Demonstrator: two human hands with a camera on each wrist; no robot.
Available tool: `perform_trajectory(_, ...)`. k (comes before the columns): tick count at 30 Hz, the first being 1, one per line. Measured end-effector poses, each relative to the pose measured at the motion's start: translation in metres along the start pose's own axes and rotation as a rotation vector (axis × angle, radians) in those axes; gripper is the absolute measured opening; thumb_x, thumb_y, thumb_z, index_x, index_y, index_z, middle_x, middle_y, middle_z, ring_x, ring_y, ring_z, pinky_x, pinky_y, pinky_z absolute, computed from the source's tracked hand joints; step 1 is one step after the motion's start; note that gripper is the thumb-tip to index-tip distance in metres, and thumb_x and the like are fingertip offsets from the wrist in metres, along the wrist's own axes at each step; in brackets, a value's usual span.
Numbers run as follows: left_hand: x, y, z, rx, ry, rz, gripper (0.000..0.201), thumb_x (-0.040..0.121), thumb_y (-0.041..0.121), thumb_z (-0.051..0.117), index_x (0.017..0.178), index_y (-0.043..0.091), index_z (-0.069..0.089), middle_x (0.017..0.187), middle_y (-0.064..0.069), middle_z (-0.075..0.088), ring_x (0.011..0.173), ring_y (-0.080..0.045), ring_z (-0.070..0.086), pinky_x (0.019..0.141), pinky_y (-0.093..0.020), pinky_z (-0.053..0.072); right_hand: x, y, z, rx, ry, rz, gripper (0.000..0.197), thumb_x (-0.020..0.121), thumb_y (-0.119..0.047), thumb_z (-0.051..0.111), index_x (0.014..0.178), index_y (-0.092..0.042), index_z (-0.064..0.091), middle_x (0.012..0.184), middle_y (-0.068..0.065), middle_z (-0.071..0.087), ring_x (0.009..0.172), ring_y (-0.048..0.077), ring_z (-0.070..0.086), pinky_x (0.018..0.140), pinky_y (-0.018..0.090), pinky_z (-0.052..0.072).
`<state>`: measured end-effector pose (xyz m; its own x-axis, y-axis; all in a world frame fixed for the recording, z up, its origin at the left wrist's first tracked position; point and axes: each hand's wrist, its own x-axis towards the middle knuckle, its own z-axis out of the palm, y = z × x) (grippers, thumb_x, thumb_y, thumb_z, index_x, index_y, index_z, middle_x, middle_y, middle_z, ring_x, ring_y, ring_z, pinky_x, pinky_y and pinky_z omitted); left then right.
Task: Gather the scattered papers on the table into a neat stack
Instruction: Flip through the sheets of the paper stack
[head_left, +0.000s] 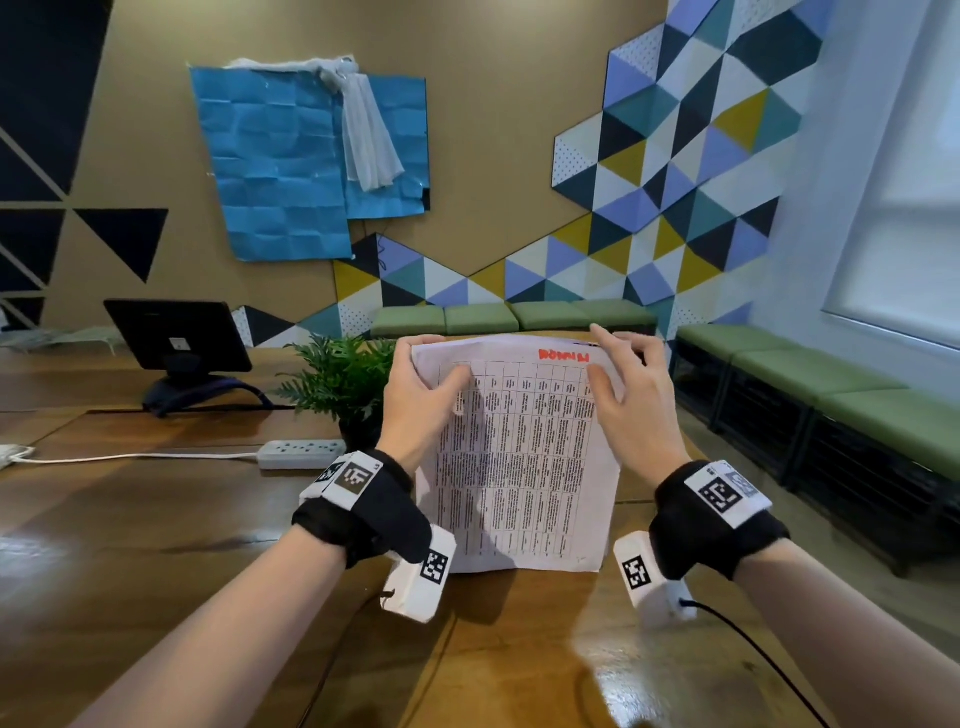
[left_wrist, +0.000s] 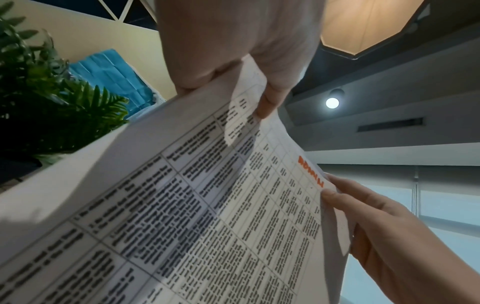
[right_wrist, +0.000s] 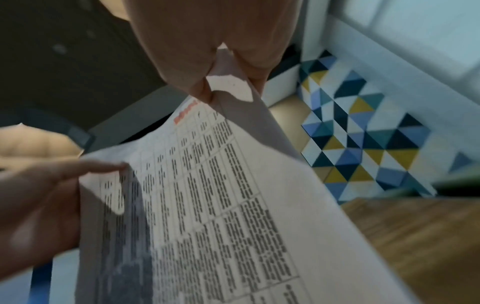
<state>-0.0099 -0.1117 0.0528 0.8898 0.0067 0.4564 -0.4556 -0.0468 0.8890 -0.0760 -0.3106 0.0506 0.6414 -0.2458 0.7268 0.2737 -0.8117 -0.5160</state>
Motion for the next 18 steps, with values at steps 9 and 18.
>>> perform_trajectory(9, -0.008, 0.009, 0.003, 0.067, 0.145, 0.153, 0.015, 0.088, 0.015, 0.061, 0.086, 0.023, 0.049, 0.076, 0.009, 0.054, 0.069, -0.013, 0.055, 0.062, -0.014, 0.047, 0.008, -0.006, 0.006, 0.239, -0.020, 0.004, 0.066, 0.093, 0.002, 0.043, 0.149, -0.027, 0.024, 0.126, 0.003, 0.044, 0.097, -0.004, 0.041, 0.084, -0.013, 0.022)
perform_trajectory(18, -0.030, -0.009, -0.019, 0.071, 0.023, -0.013, 0.047, 0.081, 0.016, 0.072, 0.114, 0.023, 0.039, 0.092, 0.013, 0.060, 0.086, -0.010, 0.064, 0.088, -0.046, 0.055, 0.010, -0.009, 0.015, 0.274, 0.031, 0.051, 0.014, 0.094, -0.019, 0.052, 0.102, -0.021, 0.064, 0.104, 0.003, 0.044, 0.091, -0.008, 0.044, 0.080, -0.008, 0.029)
